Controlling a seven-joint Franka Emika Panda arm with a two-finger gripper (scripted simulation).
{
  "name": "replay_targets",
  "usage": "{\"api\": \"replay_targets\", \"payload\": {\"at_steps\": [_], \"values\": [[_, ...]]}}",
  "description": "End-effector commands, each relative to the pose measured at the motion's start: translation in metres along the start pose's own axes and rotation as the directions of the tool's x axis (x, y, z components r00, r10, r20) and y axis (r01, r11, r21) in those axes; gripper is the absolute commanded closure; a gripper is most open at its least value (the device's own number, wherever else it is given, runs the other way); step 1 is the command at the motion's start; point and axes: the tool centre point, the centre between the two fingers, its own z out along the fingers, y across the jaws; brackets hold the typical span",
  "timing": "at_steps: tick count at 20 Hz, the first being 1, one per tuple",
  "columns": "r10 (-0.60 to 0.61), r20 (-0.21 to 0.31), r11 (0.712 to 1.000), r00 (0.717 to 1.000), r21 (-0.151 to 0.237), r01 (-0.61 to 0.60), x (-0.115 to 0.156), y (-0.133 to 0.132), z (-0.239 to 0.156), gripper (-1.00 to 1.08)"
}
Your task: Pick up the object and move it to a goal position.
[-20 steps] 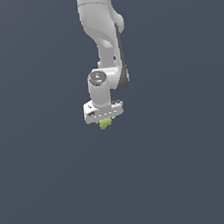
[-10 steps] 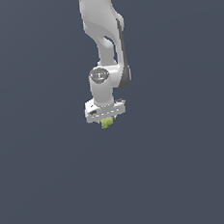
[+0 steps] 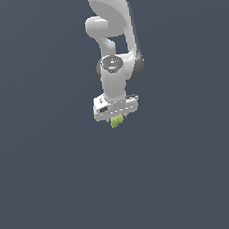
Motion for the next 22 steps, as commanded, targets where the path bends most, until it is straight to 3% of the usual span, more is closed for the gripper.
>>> {"api": "replay_targets", "payload": {"at_steps": [1,22], "values": [[0.0,0.0,1.0,1.0,0.0,0.0,0.011,-0.012,-0.021,1.08],[0.0,0.0,1.0,1.0,0.0,0.0,0.109,-0.106,-0.192,1.08]]}}
